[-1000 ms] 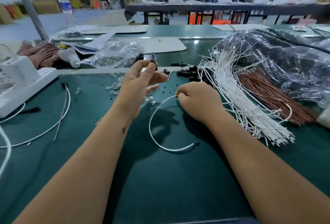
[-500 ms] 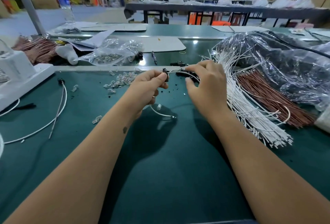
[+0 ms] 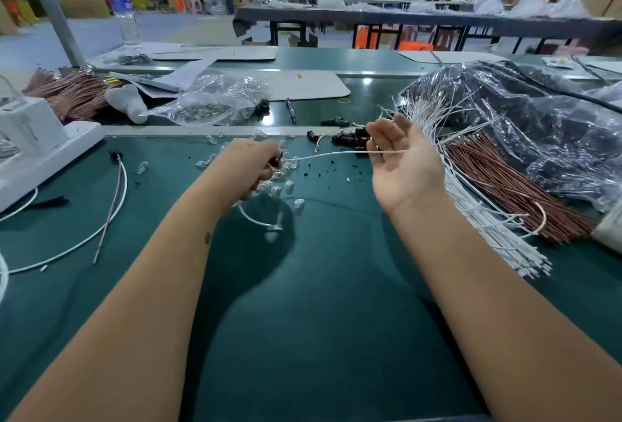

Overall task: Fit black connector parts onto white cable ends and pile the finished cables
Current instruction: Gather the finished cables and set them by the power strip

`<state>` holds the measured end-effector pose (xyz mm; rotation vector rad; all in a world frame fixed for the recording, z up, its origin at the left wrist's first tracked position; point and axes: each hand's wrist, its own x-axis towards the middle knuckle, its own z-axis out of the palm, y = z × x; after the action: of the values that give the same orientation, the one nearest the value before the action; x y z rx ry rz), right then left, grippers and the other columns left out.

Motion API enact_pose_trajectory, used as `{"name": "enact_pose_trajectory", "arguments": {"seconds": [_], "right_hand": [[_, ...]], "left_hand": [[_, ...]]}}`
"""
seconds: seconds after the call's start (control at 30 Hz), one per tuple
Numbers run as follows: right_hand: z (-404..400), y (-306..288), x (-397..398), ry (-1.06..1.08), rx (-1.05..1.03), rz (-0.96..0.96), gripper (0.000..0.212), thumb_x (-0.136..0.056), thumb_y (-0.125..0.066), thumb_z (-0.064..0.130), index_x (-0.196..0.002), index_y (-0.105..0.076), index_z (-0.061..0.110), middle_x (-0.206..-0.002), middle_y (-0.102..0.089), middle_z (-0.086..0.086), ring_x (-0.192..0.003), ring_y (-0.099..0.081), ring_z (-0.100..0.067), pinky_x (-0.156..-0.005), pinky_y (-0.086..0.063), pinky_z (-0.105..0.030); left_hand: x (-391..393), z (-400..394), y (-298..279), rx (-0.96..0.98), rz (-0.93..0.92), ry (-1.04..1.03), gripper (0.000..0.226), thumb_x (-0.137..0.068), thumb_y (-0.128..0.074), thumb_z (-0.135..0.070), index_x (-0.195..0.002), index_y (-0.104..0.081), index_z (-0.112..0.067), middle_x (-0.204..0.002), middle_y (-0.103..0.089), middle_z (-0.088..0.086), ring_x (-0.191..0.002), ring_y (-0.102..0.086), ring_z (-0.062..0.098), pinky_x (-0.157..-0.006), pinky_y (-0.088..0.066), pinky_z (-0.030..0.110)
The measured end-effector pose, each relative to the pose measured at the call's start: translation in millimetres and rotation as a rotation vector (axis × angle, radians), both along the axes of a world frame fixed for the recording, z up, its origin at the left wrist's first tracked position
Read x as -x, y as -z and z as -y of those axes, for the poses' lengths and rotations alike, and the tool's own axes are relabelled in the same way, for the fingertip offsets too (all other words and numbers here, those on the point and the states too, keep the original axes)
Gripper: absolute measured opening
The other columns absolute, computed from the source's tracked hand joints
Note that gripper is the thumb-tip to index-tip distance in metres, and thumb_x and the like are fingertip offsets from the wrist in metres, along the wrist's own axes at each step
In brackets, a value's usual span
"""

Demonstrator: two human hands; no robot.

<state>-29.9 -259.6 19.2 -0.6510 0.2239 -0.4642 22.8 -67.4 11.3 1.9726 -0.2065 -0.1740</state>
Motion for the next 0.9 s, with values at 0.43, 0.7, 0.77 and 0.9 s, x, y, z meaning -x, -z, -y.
{"name": "enact_pose_trajectory", "arguments": {"seconds": [0.43,0.7,0.77,0.9], "right_hand": [[-20.3,7.9,-12.0,0.073,1.207,-0.324,0.036,-0.099,-0.032,0.042,-0.083,-0.057,0.021,-0.066,-0.048,0.011,-0.065,-0.044,-0.01,-0.067,-0.034,-0.034],[-24.6,30.8,-17.4,0.101,1.325,-0.138,0.026,-0.1,-0.049,0.034,-0.094,-0.071,0.022,-0.063,-0.057,0.017,-0.059,-0.048,0.003,-0.059,-0.036,-0.015],[-26.5,32.7,-17.1,0.033,1.34,-0.153,0.03,-0.099,-0.046,0.042,-0.099,-0.071,0.025,-0.06,-0.055,0.023,-0.062,-0.05,0.004,-0.061,-0.037,-0.019],[-33.5,31.9,-21.1,0.018,1.214,-0.227,0.027,-0.094,-0.036,0.03,-0.084,-0.052,0.011,-0.062,-0.042,0.008,-0.059,-0.037,-0.015,-0.062,-0.032,-0.036]], "left_hand": [[0.3,5.2,25.1,-0.033,0.447,-0.025,0.013,-0.088,-0.068,-0.03,-0.09,-0.066,-0.017,-0.101,-0.064,-0.006,-0.098,-0.059,0.009,-0.088,-0.047,0.029],[-4.7,8.5,27.8,-0.077,0.501,-0.106,0.015,-0.079,-0.077,-0.027,-0.082,-0.063,-0.021,-0.08,-0.063,-0.016,-0.072,-0.055,-0.013,-0.065,-0.034,-0.002],[-7.0,10.4,27.7,-0.057,0.467,-0.143,0.019,-0.078,-0.078,-0.026,-0.078,-0.06,-0.021,-0.077,-0.063,-0.013,-0.067,-0.055,-0.006,-0.062,-0.038,0.004],[-11.1,13.4,26.5,0.044,0.325,-0.212,0.021,-0.077,-0.08,-0.024,-0.085,-0.062,-0.016,-0.081,-0.067,0.0,-0.072,-0.062,0.013,-0.068,-0.05,0.023]]}}
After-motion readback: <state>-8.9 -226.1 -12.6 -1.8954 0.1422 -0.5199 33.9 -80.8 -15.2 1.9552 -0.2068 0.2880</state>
